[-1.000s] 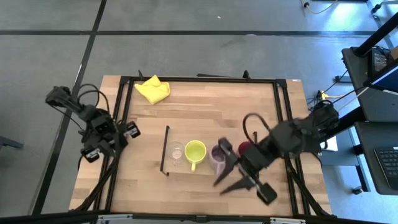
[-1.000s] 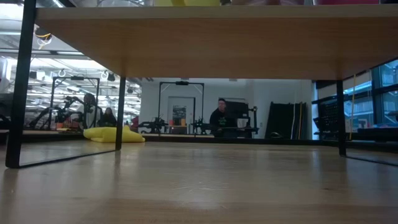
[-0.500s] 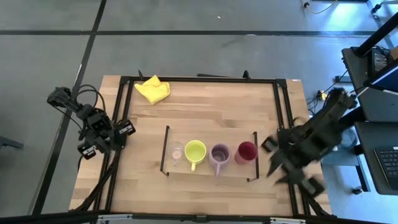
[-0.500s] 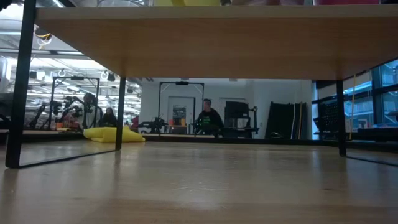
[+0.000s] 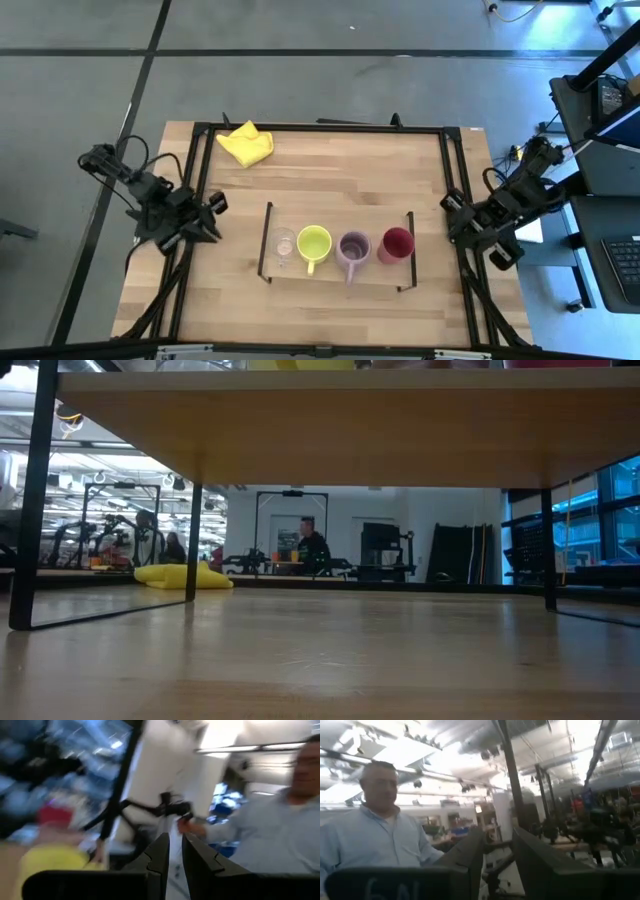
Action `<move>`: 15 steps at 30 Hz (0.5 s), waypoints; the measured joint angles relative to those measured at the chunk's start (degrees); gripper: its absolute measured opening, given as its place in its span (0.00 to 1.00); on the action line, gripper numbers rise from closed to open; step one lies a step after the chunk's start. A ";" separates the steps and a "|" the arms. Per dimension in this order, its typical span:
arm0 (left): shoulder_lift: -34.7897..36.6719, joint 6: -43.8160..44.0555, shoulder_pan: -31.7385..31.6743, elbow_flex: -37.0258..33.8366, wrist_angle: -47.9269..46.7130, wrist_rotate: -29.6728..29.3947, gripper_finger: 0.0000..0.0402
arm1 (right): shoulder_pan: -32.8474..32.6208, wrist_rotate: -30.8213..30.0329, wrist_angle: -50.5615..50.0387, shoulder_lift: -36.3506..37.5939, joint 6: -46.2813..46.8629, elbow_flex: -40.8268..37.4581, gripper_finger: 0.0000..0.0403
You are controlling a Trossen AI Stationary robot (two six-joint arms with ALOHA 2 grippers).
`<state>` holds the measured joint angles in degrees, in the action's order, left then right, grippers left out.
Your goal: Stack small to large cups/mugs on shelf
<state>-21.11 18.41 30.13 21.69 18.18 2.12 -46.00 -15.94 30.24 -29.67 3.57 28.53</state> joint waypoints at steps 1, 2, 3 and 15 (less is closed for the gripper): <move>1.10 1.14 0.00 0.00 -2.86 -1.79 0.12 | 0.00 0.49 1.52 2.16 -0.63 -2.37 0.27; 2.31 1.76 -0.02 0.00 -5.41 -3.37 0.12 | 0.00 1.58 3.19 4.20 -1.35 -4.33 0.27; 3.59 2.07 0.00 0.00 -7.65 -4.77 0.12 | 0.01 2.74 5.15 6.15 -2.17 -6.26 0.27; 19.29 0.94 0.00 -0.02 -23.01 -13.72 0.12 | 0.00 3.73 18.27 22.60 -4.27 -27.61 0.27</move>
<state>-1.82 19.35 30.13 21.67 -4.83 -11.60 -46.00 -12.21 48.50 -7.07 -0.71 0.91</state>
